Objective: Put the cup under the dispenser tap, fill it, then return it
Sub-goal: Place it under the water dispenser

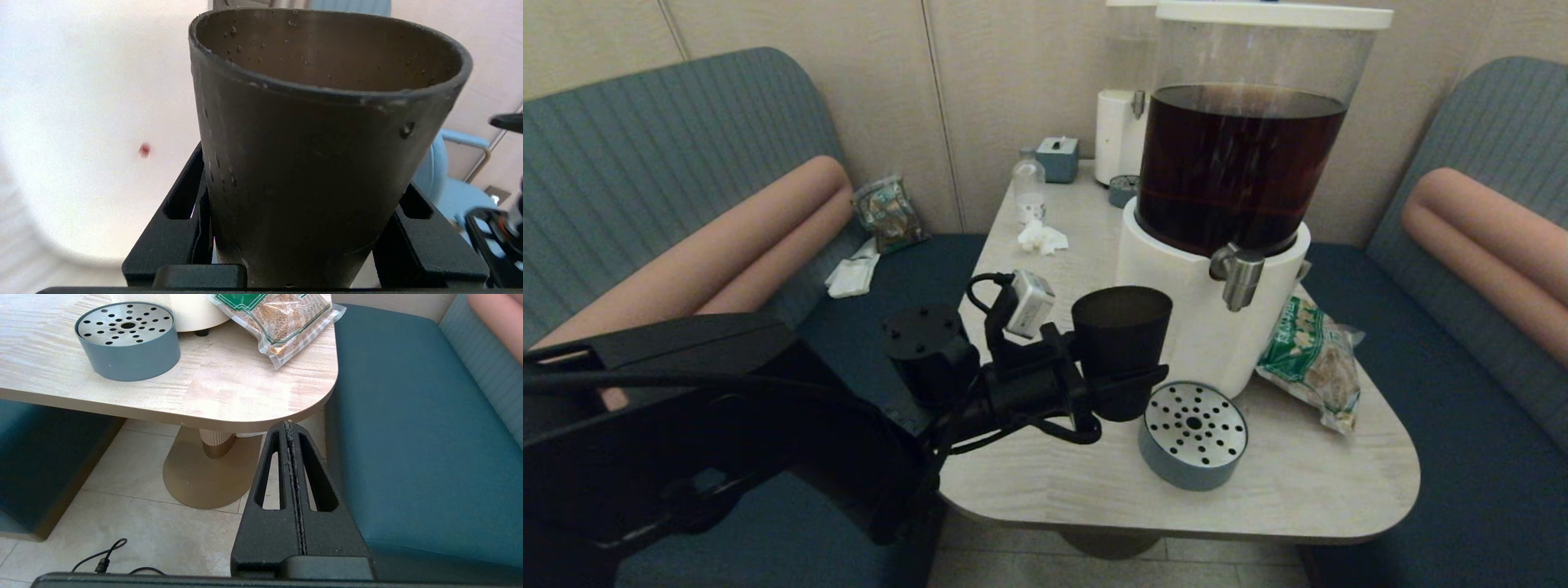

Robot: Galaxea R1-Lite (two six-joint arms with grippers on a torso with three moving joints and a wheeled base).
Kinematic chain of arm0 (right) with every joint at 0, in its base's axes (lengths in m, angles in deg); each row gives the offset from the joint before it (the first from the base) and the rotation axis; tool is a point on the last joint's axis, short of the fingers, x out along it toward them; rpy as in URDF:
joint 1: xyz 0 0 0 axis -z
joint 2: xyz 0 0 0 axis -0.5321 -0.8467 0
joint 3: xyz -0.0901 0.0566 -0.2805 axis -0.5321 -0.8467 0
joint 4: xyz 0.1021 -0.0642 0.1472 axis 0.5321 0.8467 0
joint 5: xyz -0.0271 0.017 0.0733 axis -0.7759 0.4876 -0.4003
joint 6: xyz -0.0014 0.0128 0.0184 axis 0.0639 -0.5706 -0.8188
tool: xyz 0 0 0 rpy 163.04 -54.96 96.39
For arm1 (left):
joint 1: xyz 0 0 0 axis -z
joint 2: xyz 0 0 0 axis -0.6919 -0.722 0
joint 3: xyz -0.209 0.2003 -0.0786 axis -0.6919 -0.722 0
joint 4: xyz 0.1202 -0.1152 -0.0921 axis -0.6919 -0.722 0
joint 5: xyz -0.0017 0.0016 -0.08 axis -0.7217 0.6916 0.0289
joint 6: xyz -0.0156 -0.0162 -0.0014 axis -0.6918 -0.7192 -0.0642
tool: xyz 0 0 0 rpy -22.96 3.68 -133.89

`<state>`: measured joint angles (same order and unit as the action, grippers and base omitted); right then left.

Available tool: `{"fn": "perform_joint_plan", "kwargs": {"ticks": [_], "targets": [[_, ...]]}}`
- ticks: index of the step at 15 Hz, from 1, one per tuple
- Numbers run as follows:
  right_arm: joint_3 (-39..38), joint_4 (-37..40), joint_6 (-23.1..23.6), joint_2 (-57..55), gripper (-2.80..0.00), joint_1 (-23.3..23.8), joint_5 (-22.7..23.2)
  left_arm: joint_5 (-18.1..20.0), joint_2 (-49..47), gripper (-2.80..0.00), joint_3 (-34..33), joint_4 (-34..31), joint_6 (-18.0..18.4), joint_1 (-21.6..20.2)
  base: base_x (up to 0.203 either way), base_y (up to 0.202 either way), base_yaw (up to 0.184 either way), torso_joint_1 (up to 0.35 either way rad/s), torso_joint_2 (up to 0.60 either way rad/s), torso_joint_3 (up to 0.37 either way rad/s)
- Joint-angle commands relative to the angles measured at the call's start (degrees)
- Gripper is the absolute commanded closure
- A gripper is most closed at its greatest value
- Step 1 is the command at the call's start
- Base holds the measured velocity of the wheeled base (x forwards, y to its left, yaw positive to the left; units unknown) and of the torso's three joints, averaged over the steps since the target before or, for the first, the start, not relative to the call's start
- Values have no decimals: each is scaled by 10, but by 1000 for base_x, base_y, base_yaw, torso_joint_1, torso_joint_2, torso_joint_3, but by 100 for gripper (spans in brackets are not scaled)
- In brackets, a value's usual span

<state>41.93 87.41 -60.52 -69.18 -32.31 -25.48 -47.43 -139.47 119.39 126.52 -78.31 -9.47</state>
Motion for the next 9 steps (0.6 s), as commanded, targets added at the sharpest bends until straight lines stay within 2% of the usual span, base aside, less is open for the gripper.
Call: {"fn": "perform_joint_plan", "kwargs": {"ticks": [1, 9], "targets": [[-1, 0, 1, 0, 0, 0, 0, 1, -70, 0, 66, 5, -9, 13, 0, 0, 0, 0, 0, 0], [0, 0, 1, 0, 0, 0, 0, -2, -186, 0, 206, 5, -30, 32, 0, 0, 0, 0, 0, 0]]}}
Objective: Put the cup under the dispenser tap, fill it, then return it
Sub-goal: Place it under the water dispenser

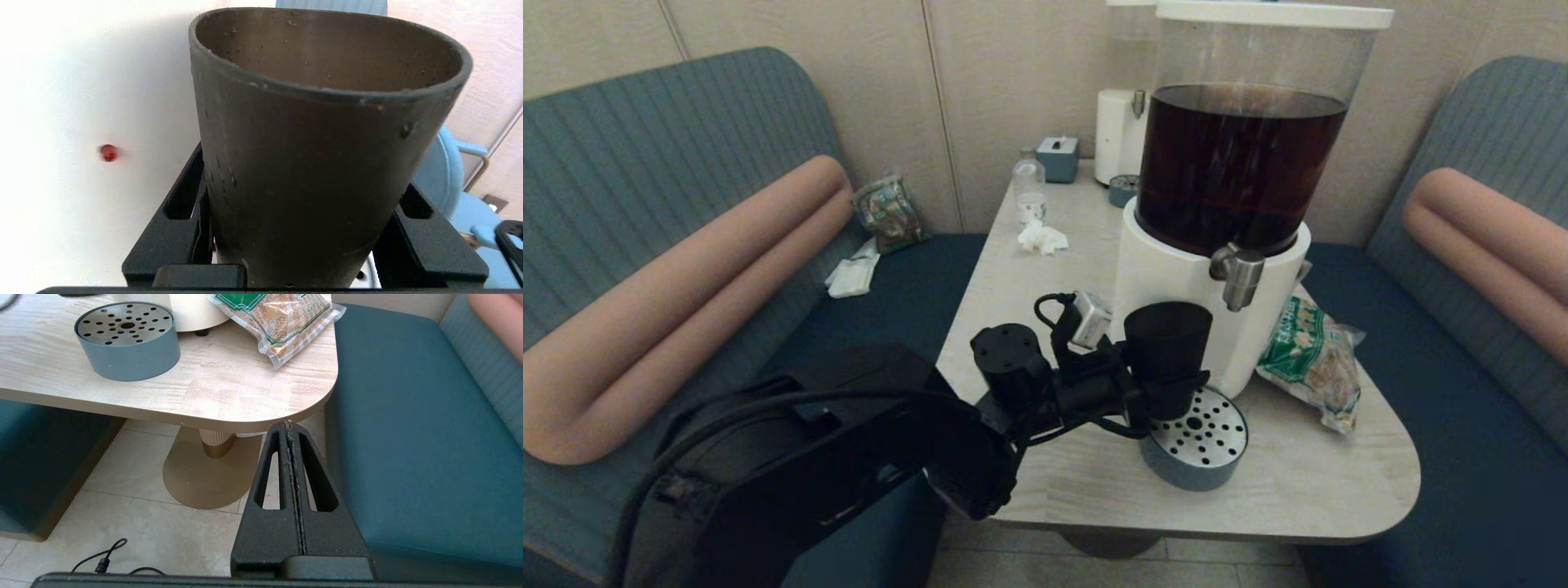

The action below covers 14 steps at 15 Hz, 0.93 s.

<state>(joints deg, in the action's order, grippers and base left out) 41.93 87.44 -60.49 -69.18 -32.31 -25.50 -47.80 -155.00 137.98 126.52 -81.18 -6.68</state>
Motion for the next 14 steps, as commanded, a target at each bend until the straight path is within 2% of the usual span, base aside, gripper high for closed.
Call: {"fn": "perform_joint_plan", "kwargs": {"ticks": [1, 6, 14], "targets": [[0, 0, 0, 0, 0, 0, 0, 1, -36, 0, 30, 5, -2, 9, 0, 0, 0, 0, 0, 0], [0, 0, 0, 0, 0, 0, 0, 1, -62, 0, 66, 5, -3, 20, 0, 0, 0, 0, 0, 0], [-1, 0, 0, 0, 0, 0, 0, 1, -77, 0, 86, 5, -4, 20, 0, 0, 0, 0, 0, 0]]}}
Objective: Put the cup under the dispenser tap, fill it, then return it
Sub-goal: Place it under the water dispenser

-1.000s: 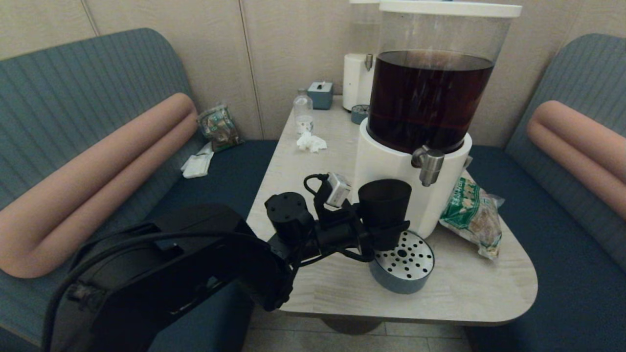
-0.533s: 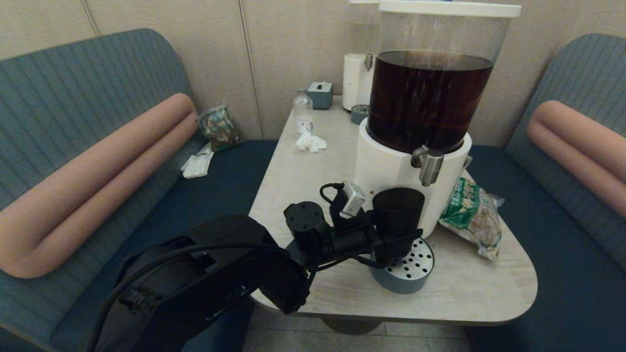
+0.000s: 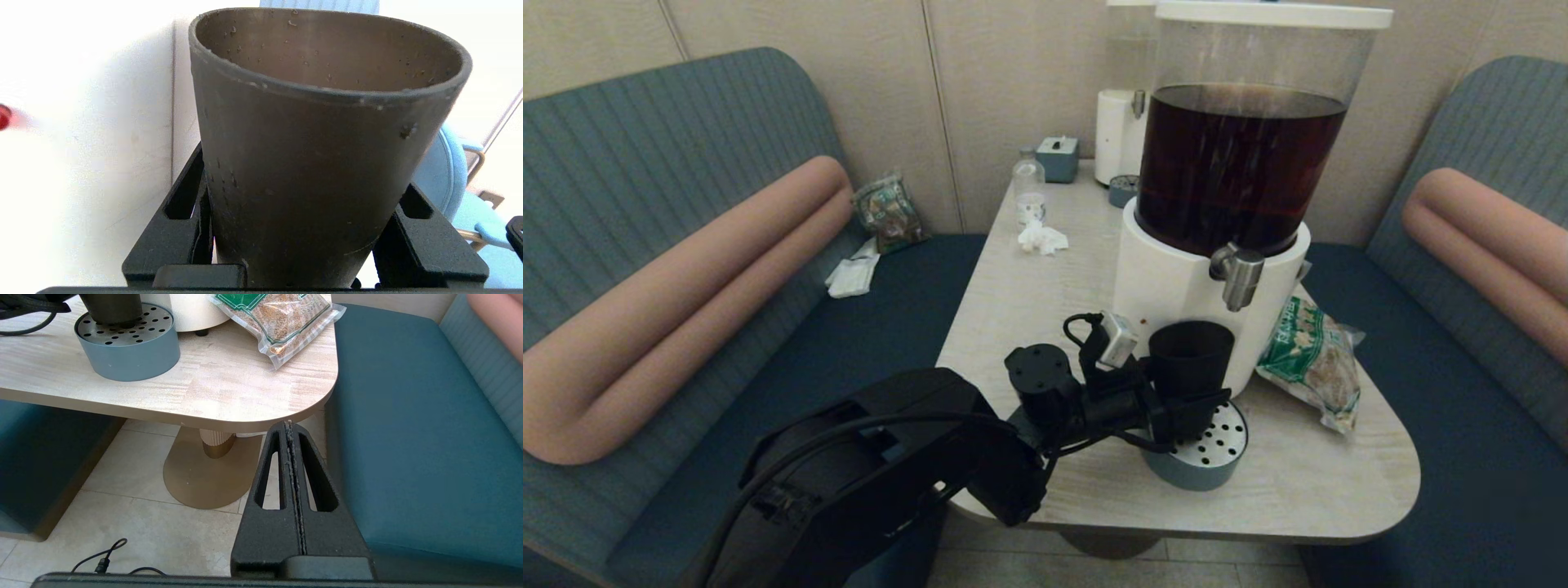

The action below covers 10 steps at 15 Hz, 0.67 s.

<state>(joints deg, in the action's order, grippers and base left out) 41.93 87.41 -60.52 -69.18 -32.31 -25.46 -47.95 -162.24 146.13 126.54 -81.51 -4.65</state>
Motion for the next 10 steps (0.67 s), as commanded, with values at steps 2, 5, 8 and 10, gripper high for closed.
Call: {"fn": "perform_joint_plan", "kwargs": {"ticks": [2, 5, 8, 10], "targets": [[0, 0, 1, 0, 0, 0, 0, 2, -9, 0, 10, 5, -1, 0, 0, 0, 0, 0, 0, 0], [0, 0, 1, 0, 0, 0, 0, 2, -14, 0, 23, 5, -1, 0, 0, 0, 0, 0, 0, 0], [-1, 0, 1, 0, 0, 0, 0, 2, -21, 0, 30, 5, -1, 2, 0, 0, 0, 0, 0, 0], [-1, 0, 1, 0, 0, 0, 0, 2, -24, 0, 33, 5, -1, 2, 0, 0, 0, 0, 0, 0]]}}
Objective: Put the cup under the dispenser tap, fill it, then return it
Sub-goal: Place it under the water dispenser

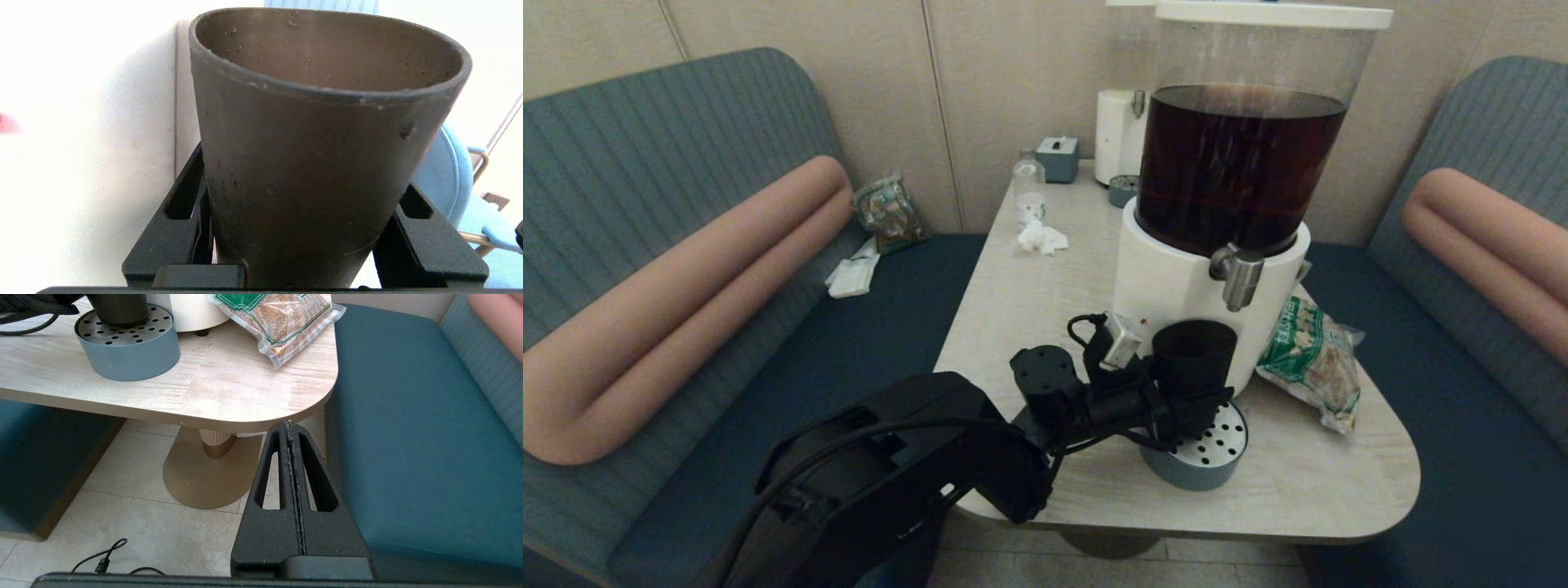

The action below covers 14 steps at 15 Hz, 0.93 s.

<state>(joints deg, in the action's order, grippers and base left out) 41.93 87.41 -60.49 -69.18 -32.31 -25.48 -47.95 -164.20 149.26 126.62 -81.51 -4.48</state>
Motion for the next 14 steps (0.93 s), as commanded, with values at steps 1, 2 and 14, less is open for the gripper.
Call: {"fn": "perform_joint_plan", "kwargs": {"ticks": [1, 2, 14], "targets": [[-1, 0, 0, 0, 0, 0, 0, 2, -9, 0, 5, 4, -1, 2, 0, 0, 0, 0, 0, 0], [-1, 0, 0, 0, 0, 0, 0, 2, -11, 0, 6, 4, -1, 2, 0, 0, 0, 0, 0, 0], [-1, 0, 0, 0, 0, 0, 0, -8, -13, 0, 3, 4, -1, 9, 0, 0, 0, 0, 0, 0]]}}
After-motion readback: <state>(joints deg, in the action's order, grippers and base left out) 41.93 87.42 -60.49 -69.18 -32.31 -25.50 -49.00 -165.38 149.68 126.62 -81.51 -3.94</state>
